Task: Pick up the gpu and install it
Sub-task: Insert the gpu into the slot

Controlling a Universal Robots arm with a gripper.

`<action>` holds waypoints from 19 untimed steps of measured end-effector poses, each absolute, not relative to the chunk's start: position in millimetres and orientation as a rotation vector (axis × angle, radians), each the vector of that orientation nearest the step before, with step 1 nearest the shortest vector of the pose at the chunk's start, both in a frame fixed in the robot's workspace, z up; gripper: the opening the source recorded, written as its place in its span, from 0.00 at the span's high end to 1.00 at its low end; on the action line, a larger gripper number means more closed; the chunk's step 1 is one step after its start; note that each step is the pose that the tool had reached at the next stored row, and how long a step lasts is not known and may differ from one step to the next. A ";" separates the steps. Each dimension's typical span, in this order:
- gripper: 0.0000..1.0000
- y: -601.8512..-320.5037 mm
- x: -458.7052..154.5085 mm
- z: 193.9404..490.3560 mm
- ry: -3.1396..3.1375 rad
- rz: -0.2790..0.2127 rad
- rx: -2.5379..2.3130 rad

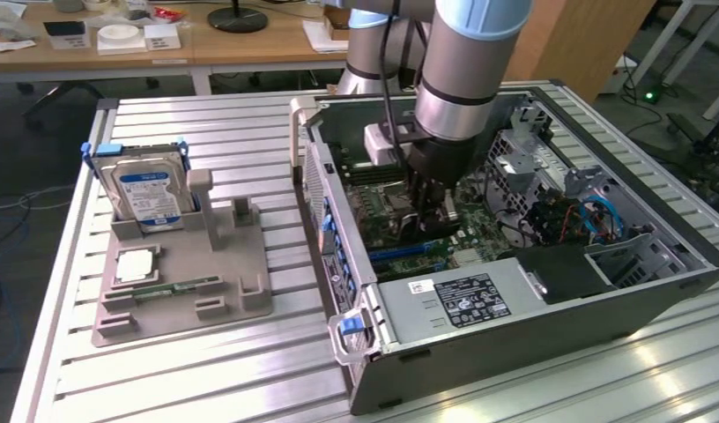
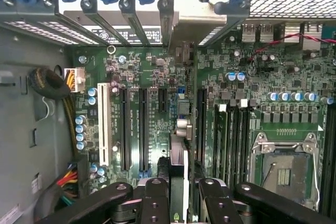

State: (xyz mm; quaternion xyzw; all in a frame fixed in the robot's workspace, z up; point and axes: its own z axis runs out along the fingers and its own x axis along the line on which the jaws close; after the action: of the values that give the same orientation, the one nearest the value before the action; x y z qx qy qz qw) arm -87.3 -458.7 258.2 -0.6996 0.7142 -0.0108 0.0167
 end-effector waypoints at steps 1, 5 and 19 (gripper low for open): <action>0.73 -458.7 -87.8 257.7 2.220 -0.034 -2.175; 0.73 -459.1 -88.8 255.5 2.220 -0.034 -2.175; 0.73 -459.1 -96.8 247.9 2.220 -0.034 -2.175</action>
State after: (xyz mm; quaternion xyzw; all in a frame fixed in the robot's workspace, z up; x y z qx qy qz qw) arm -96.8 -459.1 247.9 -0.6996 0.7142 -0.0108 0.0167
